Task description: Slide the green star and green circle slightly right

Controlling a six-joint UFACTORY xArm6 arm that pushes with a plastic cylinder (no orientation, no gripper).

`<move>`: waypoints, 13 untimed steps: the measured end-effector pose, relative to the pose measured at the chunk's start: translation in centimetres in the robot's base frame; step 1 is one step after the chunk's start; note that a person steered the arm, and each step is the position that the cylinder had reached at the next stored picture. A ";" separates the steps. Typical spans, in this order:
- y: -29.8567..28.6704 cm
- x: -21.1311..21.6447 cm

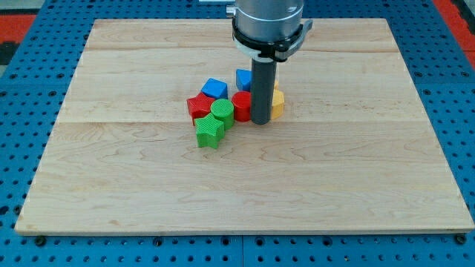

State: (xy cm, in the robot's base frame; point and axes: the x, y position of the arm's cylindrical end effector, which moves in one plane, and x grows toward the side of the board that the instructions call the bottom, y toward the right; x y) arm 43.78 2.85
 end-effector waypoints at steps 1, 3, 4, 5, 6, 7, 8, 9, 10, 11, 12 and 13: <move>-0.6 -1.1; -0.7 -0.7; 0.2 2.5; -3.8 6.5; -11.4 8.9; -18.3 9.8; -21.9 8.2; -22.2 5.3; -18.9 3.5; -14.5 3.4; -9.6 3.4; -5.1 3.4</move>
State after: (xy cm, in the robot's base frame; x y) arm 47.21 -2.22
